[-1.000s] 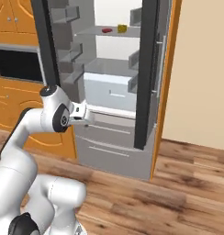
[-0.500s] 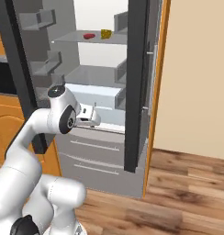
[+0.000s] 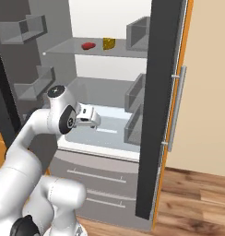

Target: Take the cheese, steak, and broccoli from the fridge and place them on the plate on the dining counter to create an appetizer plate.

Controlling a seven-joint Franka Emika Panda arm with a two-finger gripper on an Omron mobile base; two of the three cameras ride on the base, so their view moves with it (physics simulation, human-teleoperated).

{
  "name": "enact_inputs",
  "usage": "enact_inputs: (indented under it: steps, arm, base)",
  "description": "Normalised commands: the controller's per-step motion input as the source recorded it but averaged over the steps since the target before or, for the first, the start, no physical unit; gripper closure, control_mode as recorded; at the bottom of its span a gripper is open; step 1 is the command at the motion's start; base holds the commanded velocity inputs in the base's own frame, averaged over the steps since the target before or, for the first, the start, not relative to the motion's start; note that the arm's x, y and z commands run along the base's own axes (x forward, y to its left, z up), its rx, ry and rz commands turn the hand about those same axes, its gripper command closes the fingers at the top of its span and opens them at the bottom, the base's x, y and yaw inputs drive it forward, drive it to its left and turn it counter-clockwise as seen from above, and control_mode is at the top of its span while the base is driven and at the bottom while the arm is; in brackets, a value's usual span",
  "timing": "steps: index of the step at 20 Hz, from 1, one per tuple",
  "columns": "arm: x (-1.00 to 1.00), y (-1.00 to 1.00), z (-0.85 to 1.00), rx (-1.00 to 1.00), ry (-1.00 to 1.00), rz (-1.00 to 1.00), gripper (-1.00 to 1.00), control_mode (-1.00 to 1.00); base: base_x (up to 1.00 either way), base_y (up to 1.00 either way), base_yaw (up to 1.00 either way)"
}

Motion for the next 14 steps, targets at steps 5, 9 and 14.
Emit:
enact_inputs:
  steps: [5, 9, 14]
  arm:
    - [0.00, 0.00, 0.00, 0.00, 0.00, 0.00, -1.00, 1.00]
    - [0.12, 0.00, 0.20, 0.02, 0.02, -0.02, -1.00, -1.00]
    - [-0.71, 0.00, 0.80, 0.00, -0.32, 0.00, -1.00, -1.00]
  base:
    - [0.79, 0.13, -0.07]
    - [0.00, 0.00, 0.00]
    - [0.00, 0.00, 0.00]
